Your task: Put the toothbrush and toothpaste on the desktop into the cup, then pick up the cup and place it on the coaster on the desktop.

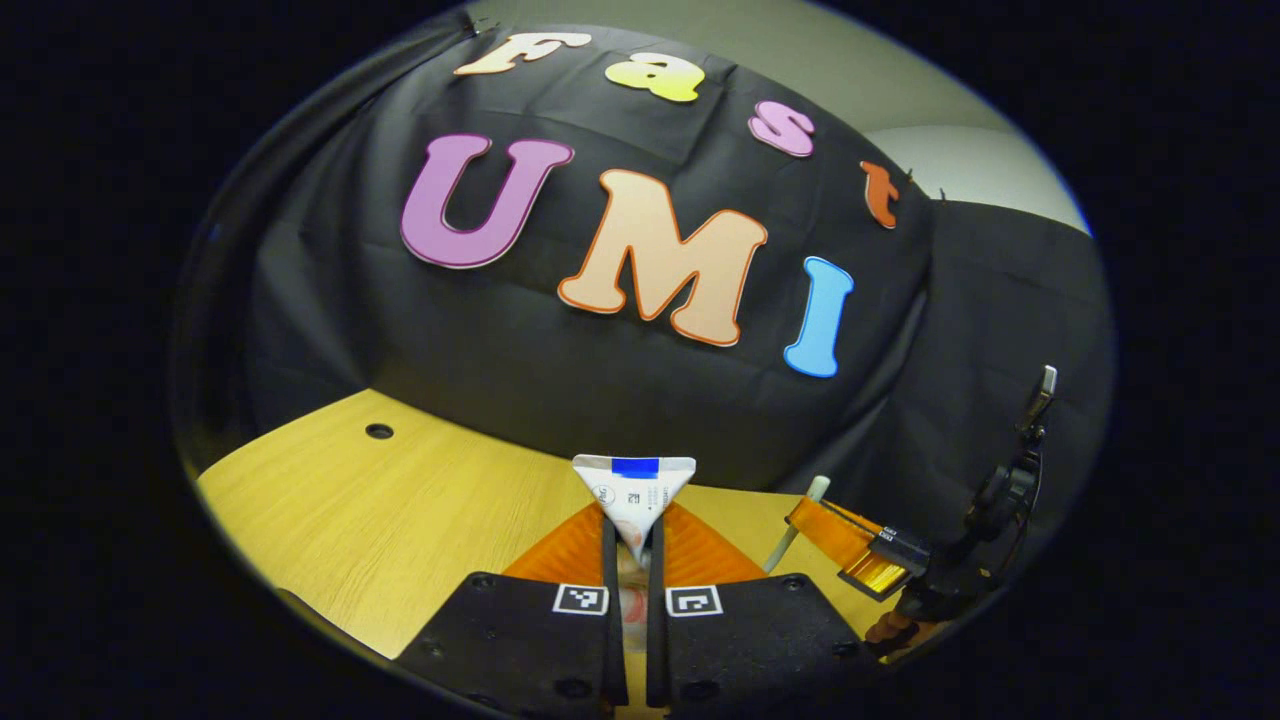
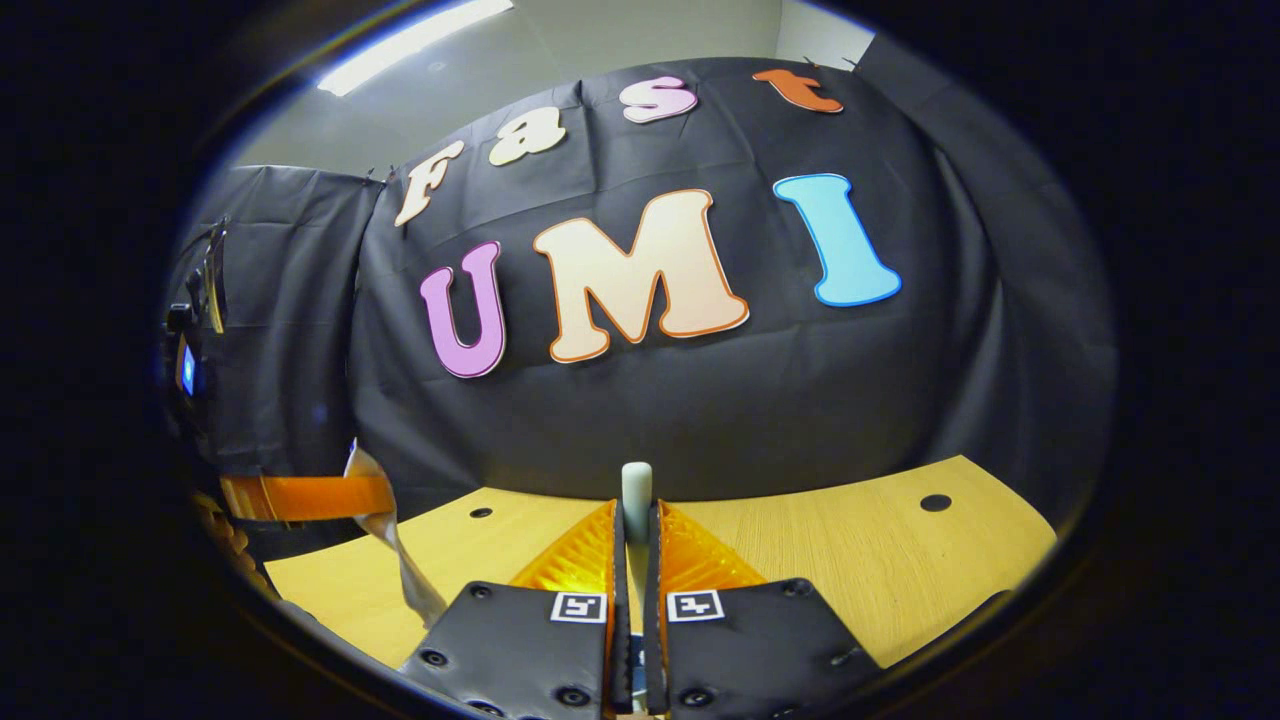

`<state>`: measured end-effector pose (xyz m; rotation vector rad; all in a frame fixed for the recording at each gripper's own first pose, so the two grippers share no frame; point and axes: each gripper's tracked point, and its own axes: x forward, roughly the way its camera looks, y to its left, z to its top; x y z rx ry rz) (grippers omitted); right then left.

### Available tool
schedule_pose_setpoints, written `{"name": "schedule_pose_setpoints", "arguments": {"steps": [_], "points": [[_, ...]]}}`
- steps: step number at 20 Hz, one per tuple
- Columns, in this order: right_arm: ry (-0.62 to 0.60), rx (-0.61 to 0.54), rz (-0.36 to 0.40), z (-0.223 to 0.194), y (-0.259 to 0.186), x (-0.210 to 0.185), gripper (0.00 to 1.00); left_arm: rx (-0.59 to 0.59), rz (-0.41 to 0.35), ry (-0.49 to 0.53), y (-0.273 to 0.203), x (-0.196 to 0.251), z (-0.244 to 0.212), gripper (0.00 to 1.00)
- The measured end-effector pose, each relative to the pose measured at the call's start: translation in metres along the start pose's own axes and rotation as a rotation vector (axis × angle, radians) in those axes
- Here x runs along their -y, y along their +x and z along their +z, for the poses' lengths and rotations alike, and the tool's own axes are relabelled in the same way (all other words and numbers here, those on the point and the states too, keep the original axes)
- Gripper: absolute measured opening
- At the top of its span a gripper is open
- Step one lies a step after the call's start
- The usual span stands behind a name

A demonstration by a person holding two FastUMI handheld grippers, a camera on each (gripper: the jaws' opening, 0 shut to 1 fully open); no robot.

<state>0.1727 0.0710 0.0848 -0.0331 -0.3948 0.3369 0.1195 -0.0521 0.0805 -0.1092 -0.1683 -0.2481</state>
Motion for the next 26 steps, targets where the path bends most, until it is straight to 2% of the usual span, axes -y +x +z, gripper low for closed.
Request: {"name": "schedule_pose_setpoints", "arguments": {"steps": [4, 6, 8, 11, 15, 19, 20, 21, 25, 26], "points": [[-0.020, 0.000, -0.007, -0.020, -0.010, -0.004, 0.10, 0.040, -0.077, -0.015, 0.009, 0.024, -0.012, 0.06], [-0.014, 0.013, -0.024, -0.017, -0.019, -0.001, 0.14, 0.044, -0.099, -0.013, 0.015, 0.033, -0.014, 0.06], [-0.013, 0.032, -0.057, -0.005, -0.034, 0.008, 0.29, 0.051, -0.140, -0.005, 0.020, 0.047, -0.012, 0.06], [-0.035, 0.074, -0.180, 0.019, -0.057, 0.043, 0.99, 0.026, -0.196, 0.019, 0.031, 0.069, -0.021, 0.06], [-0.013, 0.057, -0.340, 0.023, -0.100, 0.090, 0.98, -0.034, -0.270, 0.013, 0.044, 0.088, -0.049, 0.06], [-0.044, 0.050, -0.472, 0.016, -0.144, 0.124, 0.98, -0.055, -0.339, 0.013, 0.048, 0.103, -0.081, 0.06], [-0.050, 0.047, -0.498, 0.011, -0.153, 0.130, 0.95, -0.049, -0.350, 0.020, 0.048, 0.103, -0.087, 0.06], [-0.051, 0.045, -0.517, 0.006, -0.162, 0.134, 0.98, -0.042, -0.359, 0.032, 0.048, 0.104, -0.091, 0.06], [-0.043, 0.043, -0.569, -0.010, -0.191, 0.139, 0.99, -0.003, -0.387, 0.071, 0.044, 0.108, -0.101, 0.07], [-0.049, 0.041, -0.574, -0.012, -0.196, 0.138, 0.98, -0.002, -0.380, 0.079, 0.044, 0.108, -0.104, 0.12]]}}
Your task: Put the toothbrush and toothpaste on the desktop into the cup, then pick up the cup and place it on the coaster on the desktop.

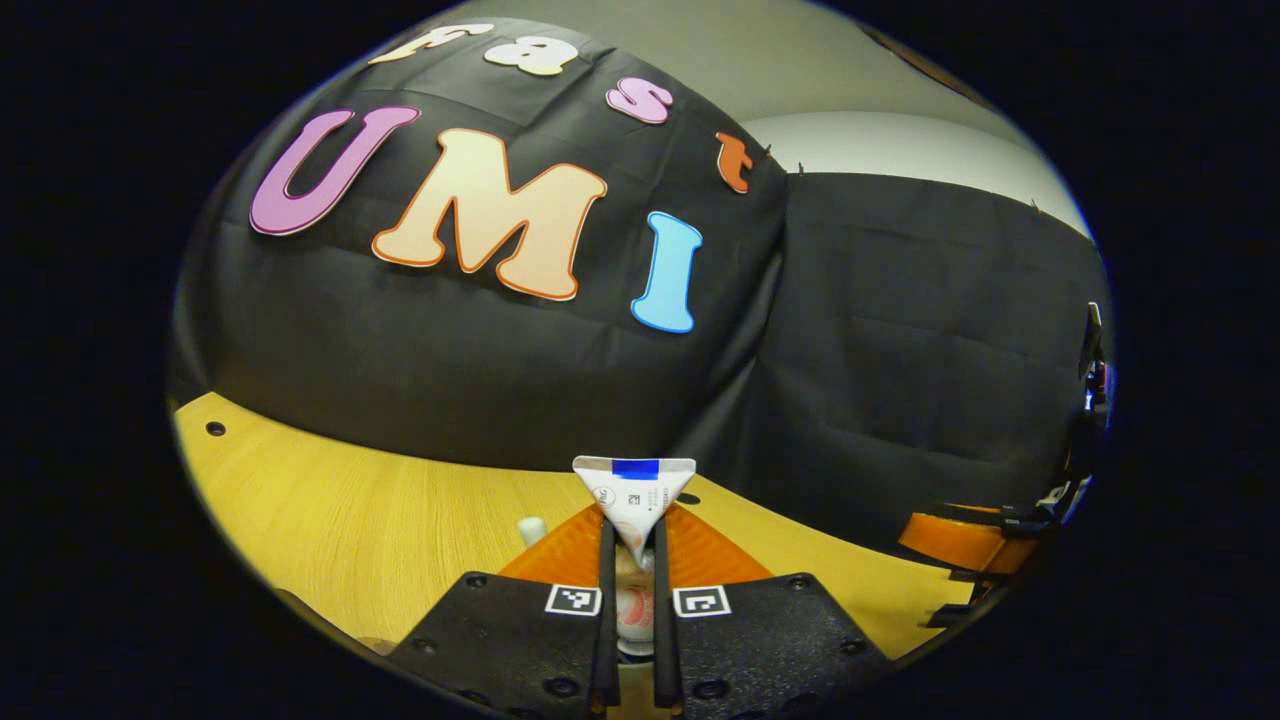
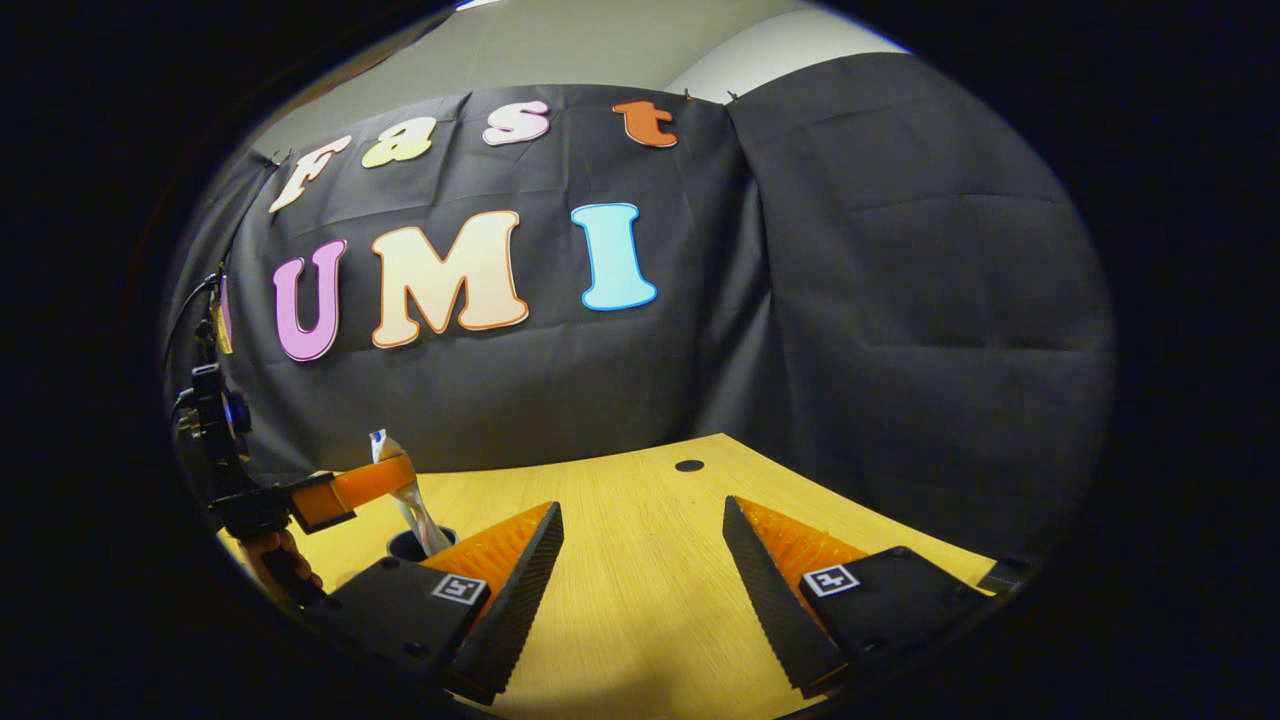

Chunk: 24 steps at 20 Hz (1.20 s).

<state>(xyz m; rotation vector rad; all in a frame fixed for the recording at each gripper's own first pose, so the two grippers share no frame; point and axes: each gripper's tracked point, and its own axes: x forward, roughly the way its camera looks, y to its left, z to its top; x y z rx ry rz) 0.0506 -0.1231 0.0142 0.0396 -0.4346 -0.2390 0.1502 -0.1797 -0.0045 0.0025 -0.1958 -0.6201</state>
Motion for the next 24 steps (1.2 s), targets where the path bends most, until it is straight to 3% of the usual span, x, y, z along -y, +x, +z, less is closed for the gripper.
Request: {"name": "schedule_pose_setpoints", "arguments": {"steps": [2, 3, 4, 5, 7, 8, 13, 18, 24], "points": [[-0.021, -0.001, 0.000, -0.001, -0.008, 0.000, 0.95, -0.040, 0.000, 0.006, -0.004, 0.003, -0.012, 0.19], [-0.031, -0.002, 0.002, 0.000, -0.011, -0.001, 0.98, -0.054, 0.003, 0.007, -0.007, 0.003, -0.017, 0.31], [-0.039, 0.000, 0.003, 0.001, -0.013, -0.002, 0.98, -0.051, 0.001, 0.012, -0.010, 0.005, -0.015, 0.36], [-0.042, 0.005, 0.005, 0.005, -0.015, -0.004, 0.98, -0.025, 0.000, 0.021, -0.013, 0.006, -0.008, 0.60], [-0.039, -0.002, 0.016, 0.008, -0.019, -0.009, 0.99, 0.038, 0.024, 0.041, -0.020, 0.005, 0.020, 0.86], [-0.040, -0.011, 0.025, 0.010, -0.019, -0.013, 0.99, 0.056, 0.035, 0.048, -0.022, 0.003, 0.030, 0.92], [-0.056, -0.070, 0.140, 0.031, -0.020, -0.056, 0.96, 0.108, 0.142, 0.083, -0.047, -0.032, 0.091, 0.94], [-0.098, -0.189, 0.350, 0.033, -0.011, -0.121, 0.99, 0.103, 0.337, 0.174, -0.098, -0.099, 0.132, 0.95], [-0.224, -0.411, 0.592, -0.003, -0.001, -0.176, 0.99, 0.116, 0.555, 0.180, -0.163, -0.157, 0.161, 0.94]]}}
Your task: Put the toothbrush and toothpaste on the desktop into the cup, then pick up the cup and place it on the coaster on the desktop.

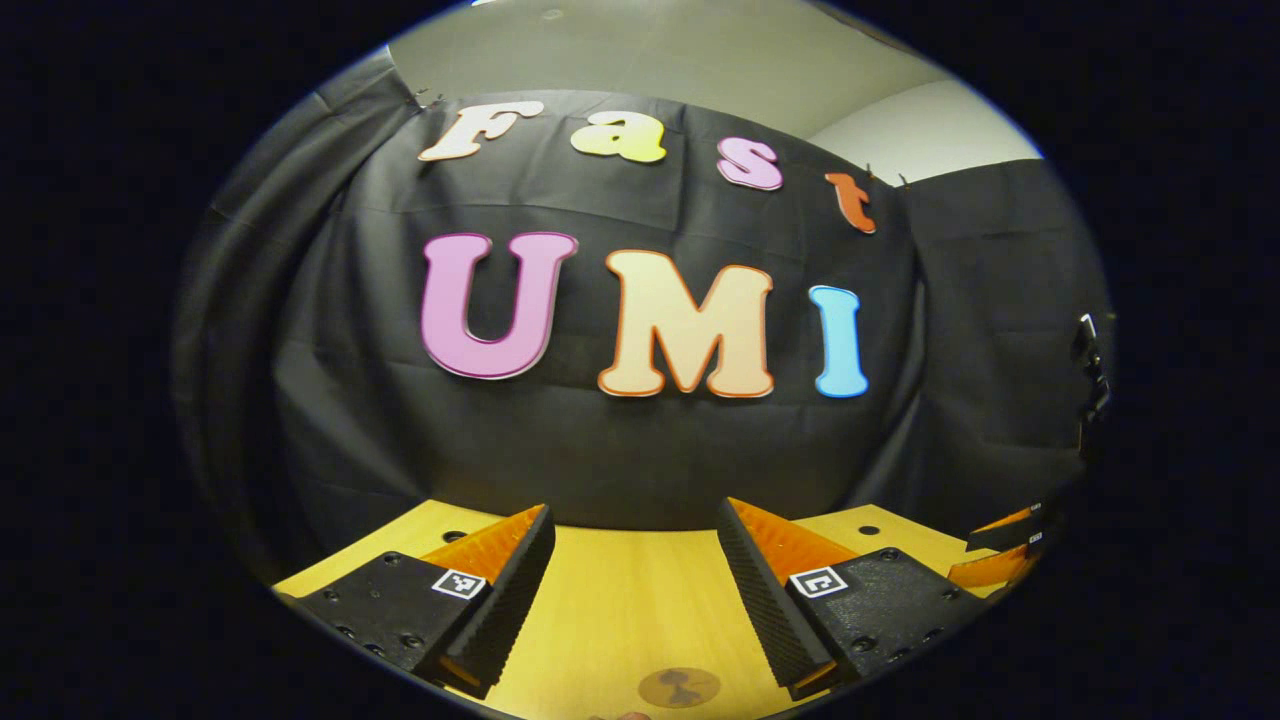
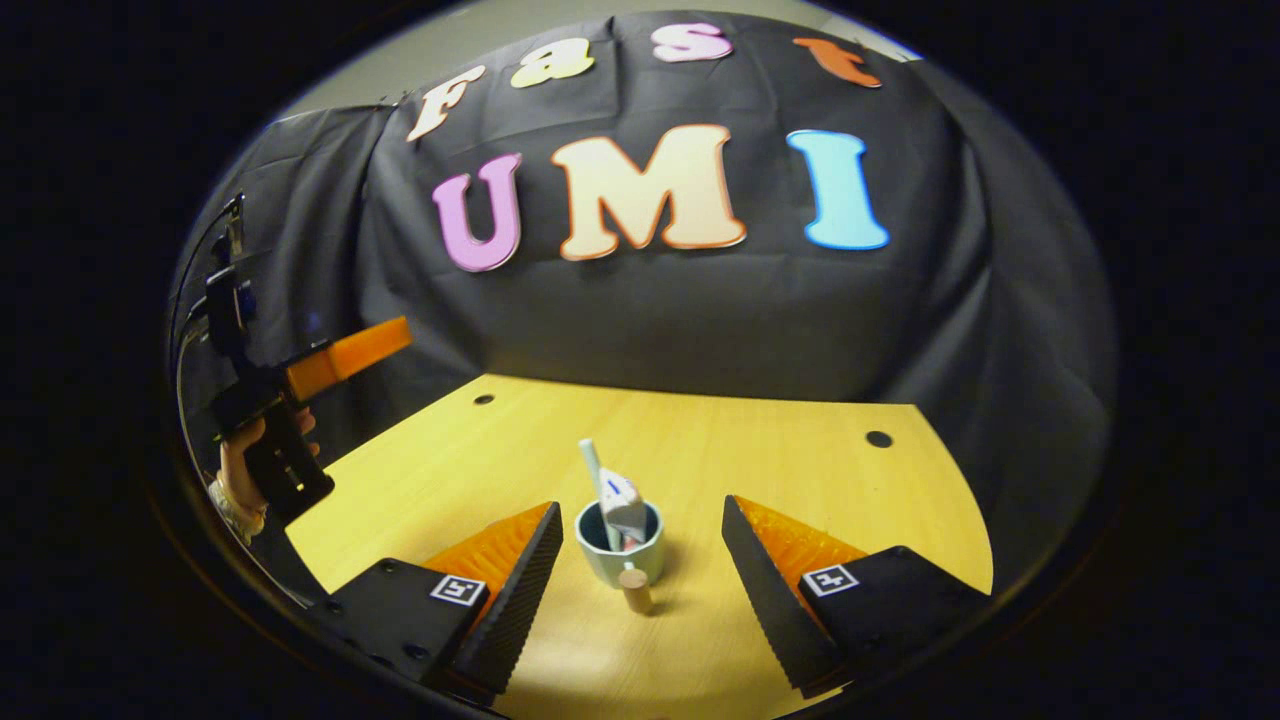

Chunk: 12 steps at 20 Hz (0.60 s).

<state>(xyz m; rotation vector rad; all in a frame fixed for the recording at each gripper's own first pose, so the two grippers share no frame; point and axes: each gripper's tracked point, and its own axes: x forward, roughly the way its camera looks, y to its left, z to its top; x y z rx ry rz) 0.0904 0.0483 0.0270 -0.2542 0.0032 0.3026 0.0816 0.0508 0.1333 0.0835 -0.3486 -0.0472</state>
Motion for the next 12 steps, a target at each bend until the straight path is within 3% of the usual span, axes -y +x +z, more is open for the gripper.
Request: {"name": "schedule_pose_setpoints", "arguments": {"steps": [1, 3, 6, 9, 12], "points": [[-0.029, -0.045, 0.028, -0.008, 0.008, -0.004, 0.95, -0.001, 0.037, 0.004, -0.006, -0.013, 0.003, 0.92], [-0.072, -0.134, 0.067, -0.020, 0.024, -0.008, 0.99, -0.007, 0.104, 0.006, -0.018, -0.034, 0.002, 0.93], [-0.080, -0.289, 0.133, -0.051, 0.045, -0.013, 0.96, -0.033, 0.218, 0.021, -0.038, -0.065, -0.005, 0.94], [-0.110, -0.425, 0.143, -0.075, 0.063, -0.002, 0.99, -0.068, 0.321, 0.061, -0.061, -0.087, -0.018, 0.94], [-0.134, -0.540, 0.139, -0.102, 0.078, 0.001, 0.99, -0.117, 0.387, 0.037, -0.078, -0.098, -0.038, 0.94]]}}
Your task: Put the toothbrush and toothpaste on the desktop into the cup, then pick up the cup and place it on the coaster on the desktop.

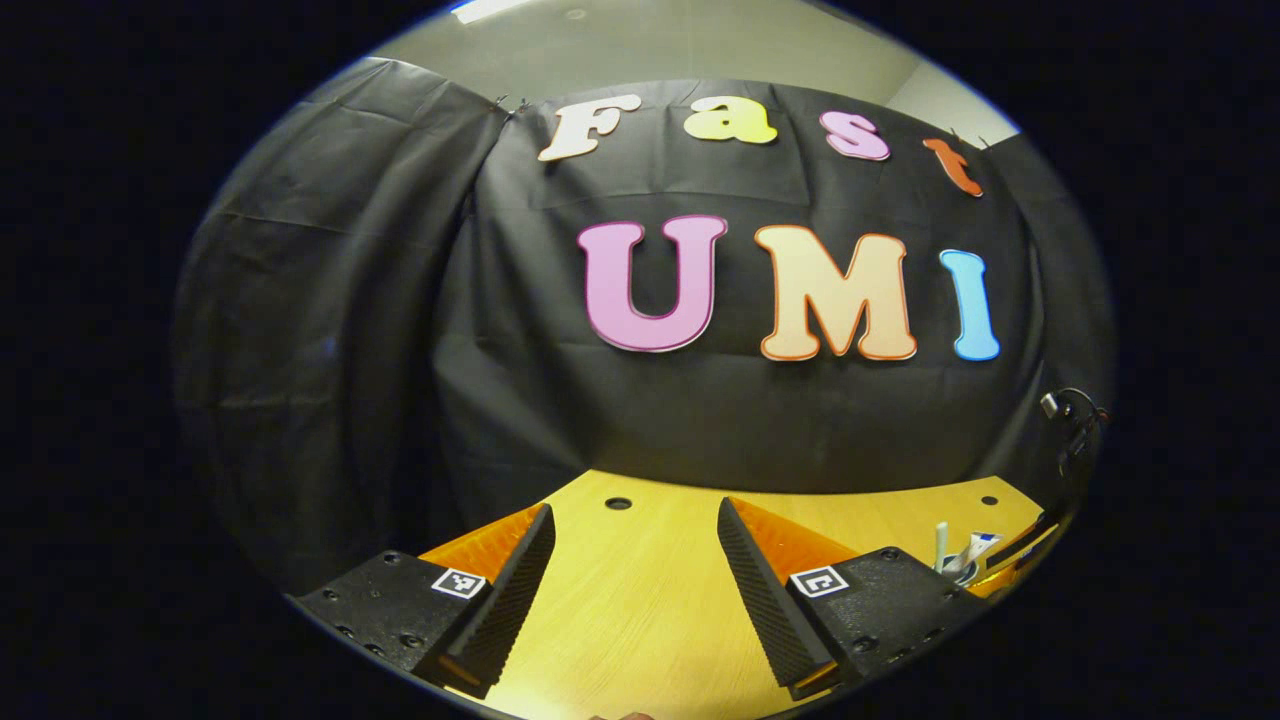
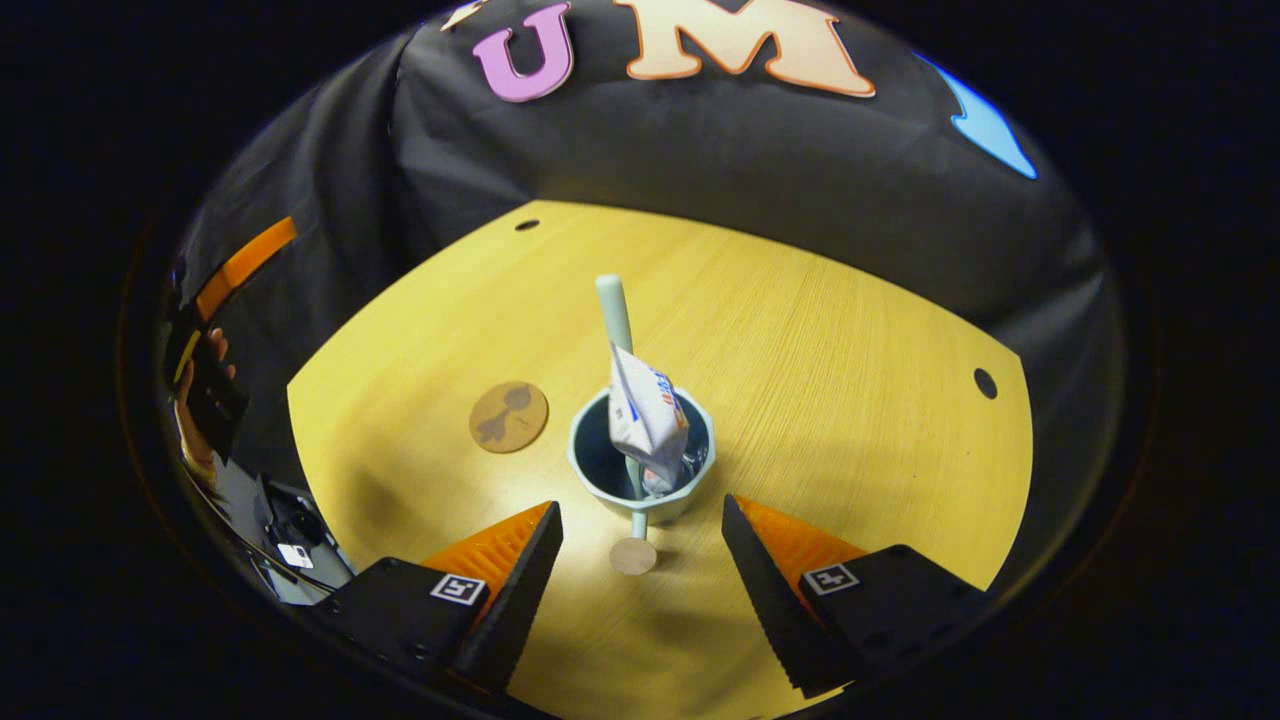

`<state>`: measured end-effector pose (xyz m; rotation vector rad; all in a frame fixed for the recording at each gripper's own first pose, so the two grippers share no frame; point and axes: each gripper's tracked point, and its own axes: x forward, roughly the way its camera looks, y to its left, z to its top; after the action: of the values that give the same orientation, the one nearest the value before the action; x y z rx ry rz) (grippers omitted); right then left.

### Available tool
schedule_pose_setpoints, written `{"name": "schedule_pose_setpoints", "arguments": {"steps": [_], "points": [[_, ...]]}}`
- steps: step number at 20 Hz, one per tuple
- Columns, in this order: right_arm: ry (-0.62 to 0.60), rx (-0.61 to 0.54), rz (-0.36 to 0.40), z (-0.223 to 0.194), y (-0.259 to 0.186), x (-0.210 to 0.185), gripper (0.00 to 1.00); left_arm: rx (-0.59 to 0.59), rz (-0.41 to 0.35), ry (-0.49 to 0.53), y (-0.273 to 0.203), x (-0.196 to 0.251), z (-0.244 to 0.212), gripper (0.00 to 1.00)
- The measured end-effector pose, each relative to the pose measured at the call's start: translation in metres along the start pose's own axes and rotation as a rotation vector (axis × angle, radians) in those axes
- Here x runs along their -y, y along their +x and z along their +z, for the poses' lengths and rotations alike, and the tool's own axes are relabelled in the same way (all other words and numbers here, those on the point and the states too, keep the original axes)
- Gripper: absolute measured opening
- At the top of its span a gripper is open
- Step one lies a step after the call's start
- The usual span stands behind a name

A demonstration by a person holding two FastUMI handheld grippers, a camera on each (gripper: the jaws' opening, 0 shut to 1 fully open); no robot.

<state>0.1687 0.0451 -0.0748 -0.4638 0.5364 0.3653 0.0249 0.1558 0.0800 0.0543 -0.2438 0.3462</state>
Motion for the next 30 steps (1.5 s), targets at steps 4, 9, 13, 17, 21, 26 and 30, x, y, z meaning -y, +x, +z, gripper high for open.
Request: {"name": "schedule_pose_setpoints", "arguments": {"steps": [4, 9, 13, 17, 21, 26, 30], "points": [[-0.018, -0.132, 0.011, -0.019, 0.020, -0.001, 0.96, -0.049, 0.035, -0.011, -0.011, -0.008, -0.023, 0.94], [-0.019, -0.239, 0.003, -0.027, 0.031, 0.003, 0.63, -0.090, 0.050, -0.011, -0.012, -0.010, -0.032, 0.94], [0.011, -0.278, -0.010, -0.028, 0.037, 0.002, 0.52, -0.135, 0.051, -0.019, -0.025, -0.007, -0.056, 0.94], [-0.020, -0.303, -0.036, -0.029, 0.037, 0.006, 0.31, -0.152, 0.033, -0.045, -0.027, 0.002, -0.059, 0.94], [-0.030, -0.298, -0.041, -0.029, 0.037, 0.006, 0.28, -0.161, 0.021, -0.038, -0.028, 0.007, -0.061, 0.94], [-0.096, -0.237, 0.001, -0.018, 0.028, -0.006, 0.28, -0.168, 0.007, -0.038, -0.028, 0.008, -0.065, 0.95], [-0.118, -0.223, 0.044, -0.006, 0.017, -0.040, 0.28, -0.185, 0.021, -0.019, -0.036, -0.003, -0.069, 0.95]]}}
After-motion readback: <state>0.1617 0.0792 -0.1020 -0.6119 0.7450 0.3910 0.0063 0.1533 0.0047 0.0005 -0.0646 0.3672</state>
